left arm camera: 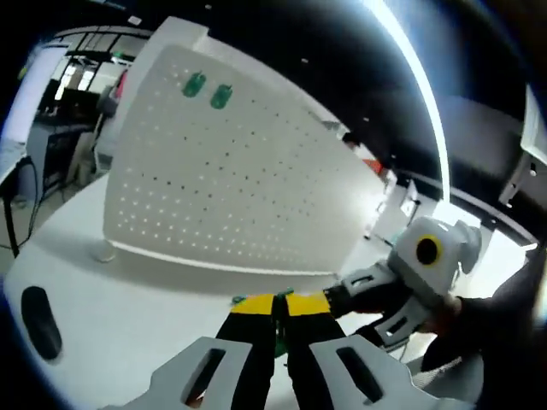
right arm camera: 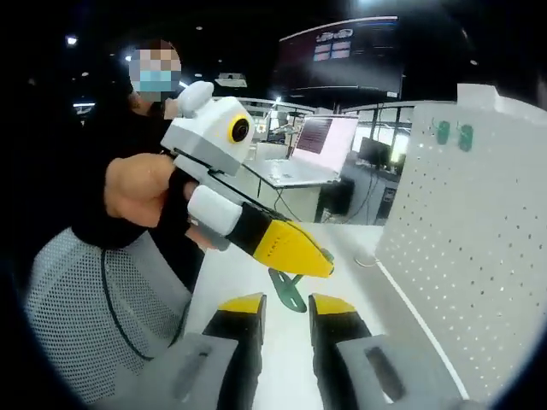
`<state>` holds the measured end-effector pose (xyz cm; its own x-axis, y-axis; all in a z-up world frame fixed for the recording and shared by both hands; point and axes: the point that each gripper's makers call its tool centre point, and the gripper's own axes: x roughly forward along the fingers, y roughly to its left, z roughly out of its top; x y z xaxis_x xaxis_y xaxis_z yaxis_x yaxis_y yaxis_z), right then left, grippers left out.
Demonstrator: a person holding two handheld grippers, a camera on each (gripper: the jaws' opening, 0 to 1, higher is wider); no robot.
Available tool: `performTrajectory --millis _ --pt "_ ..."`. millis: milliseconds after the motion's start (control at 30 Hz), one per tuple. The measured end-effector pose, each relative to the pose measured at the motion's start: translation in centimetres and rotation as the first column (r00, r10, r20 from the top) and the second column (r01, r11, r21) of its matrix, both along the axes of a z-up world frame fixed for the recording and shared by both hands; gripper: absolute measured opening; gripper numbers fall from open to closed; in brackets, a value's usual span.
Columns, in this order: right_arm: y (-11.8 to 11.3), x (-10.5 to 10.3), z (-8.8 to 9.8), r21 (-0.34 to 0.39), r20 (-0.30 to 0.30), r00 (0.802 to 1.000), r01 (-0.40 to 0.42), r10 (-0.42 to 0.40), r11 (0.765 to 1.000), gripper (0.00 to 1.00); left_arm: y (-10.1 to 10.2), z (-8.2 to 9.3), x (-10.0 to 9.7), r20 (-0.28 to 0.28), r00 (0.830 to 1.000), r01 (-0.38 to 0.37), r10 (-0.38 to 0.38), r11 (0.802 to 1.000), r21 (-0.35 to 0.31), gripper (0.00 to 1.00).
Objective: Insert the hook assembly into the mounting plate slot until the hook locks in place.
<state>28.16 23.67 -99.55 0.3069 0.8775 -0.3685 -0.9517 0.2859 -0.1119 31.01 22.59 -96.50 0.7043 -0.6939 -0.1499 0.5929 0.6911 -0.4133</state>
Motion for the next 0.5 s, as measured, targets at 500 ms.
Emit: performTrajectory --millis 500 --pt "-0.2 -0.3 2.6 0.234 -0.193 0.981 0.028 0.018 0.972 0.18 -0.8 2.8 -0.5 0.078 0.995 0.069 -0.057 0.985 -0.160 0.02"
